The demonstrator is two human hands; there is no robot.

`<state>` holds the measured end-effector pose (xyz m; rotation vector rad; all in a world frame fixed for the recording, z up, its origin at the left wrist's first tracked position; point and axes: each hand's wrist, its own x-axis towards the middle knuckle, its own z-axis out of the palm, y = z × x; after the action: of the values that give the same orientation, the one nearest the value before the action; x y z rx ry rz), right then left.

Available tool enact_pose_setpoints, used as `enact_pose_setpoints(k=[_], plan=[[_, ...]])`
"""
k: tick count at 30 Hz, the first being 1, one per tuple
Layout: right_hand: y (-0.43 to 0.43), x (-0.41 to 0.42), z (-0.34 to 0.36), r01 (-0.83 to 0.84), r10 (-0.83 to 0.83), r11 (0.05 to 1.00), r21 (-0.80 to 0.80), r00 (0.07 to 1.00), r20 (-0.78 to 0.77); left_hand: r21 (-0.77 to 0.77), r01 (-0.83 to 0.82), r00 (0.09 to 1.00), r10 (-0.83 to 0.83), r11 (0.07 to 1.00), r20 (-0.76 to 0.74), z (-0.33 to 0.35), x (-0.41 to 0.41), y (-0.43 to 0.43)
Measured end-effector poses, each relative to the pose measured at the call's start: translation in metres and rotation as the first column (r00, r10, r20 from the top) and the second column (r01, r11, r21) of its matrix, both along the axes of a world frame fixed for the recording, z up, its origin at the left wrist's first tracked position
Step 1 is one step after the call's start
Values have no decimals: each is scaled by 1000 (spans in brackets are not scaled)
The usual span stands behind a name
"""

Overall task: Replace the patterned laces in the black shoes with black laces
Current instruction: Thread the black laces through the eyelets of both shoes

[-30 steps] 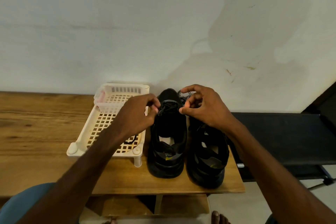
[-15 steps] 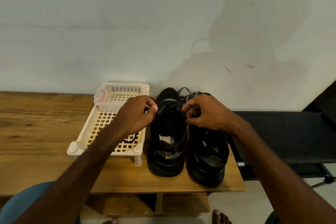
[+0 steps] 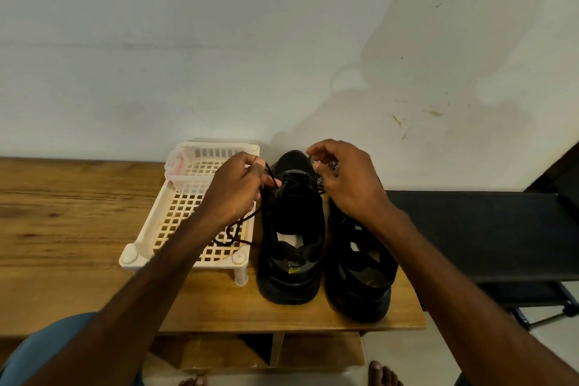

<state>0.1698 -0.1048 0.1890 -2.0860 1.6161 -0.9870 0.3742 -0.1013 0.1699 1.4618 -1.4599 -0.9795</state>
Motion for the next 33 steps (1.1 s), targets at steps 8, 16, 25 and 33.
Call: enact_pose_setpoints(k=[8,16,25,33], plan=[[16,3,9,83,-43,961,263,987,-157,-72,-181,904,138,981,-404,17,5,1],[13,2,-2,81,-57,950,301,995,-87,-160,63,820,40,985,571,0,8,5],[7,3,-7,109,-80,940,325,992,-101,-169,98,834,11,981,551,3,13,2],[7,2,-7,104,-75,943,316,992,-100,-180,116,772,26,977,635,-5,15,-8]])
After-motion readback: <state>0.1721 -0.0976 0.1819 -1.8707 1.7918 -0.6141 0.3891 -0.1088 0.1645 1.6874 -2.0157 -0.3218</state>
